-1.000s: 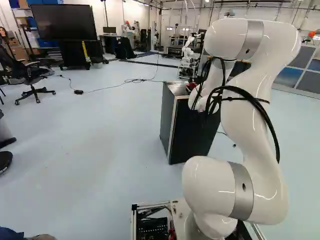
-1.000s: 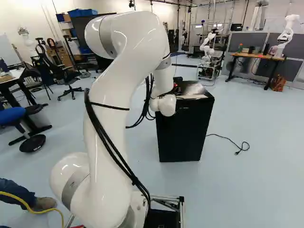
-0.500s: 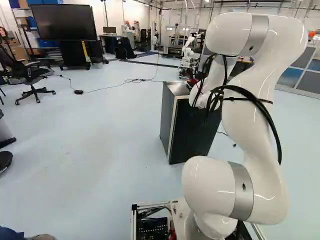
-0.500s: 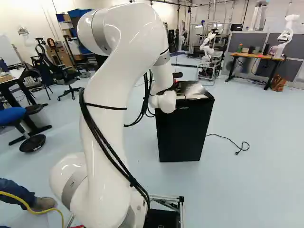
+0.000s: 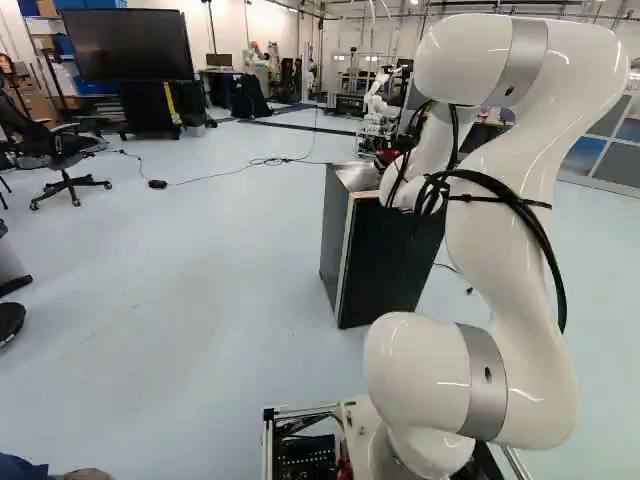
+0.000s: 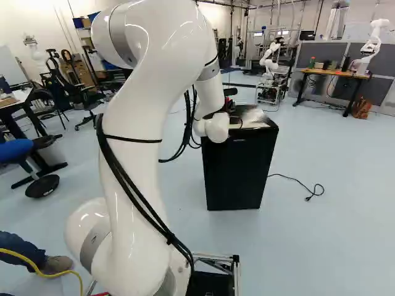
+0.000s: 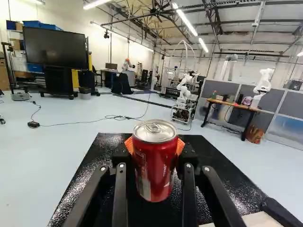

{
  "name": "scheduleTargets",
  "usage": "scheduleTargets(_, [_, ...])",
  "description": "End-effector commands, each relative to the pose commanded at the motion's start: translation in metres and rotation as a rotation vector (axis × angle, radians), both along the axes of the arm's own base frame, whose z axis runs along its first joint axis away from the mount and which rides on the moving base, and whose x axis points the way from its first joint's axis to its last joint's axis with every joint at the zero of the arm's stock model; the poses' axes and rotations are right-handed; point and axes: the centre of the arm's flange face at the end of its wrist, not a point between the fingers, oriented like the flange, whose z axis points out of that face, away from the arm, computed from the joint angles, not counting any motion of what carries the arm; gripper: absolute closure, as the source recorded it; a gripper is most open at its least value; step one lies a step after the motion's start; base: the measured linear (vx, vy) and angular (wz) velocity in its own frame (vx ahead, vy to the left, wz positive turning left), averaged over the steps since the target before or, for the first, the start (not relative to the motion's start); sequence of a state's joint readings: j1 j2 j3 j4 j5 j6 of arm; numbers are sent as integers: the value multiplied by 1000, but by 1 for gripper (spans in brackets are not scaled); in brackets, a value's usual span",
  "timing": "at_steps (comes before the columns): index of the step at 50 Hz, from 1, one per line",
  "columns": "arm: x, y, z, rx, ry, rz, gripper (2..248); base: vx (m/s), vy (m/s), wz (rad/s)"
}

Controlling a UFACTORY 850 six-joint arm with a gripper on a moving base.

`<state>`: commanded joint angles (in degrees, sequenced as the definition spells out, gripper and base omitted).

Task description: Grab a drink from the fridge

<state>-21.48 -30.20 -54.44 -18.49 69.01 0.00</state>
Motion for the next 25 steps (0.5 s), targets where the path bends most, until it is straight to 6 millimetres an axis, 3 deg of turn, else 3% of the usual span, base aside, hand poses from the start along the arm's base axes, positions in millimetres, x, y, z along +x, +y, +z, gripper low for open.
scheduleTargets(25, [-7,10,4,6,12,1,151,0,0,0])
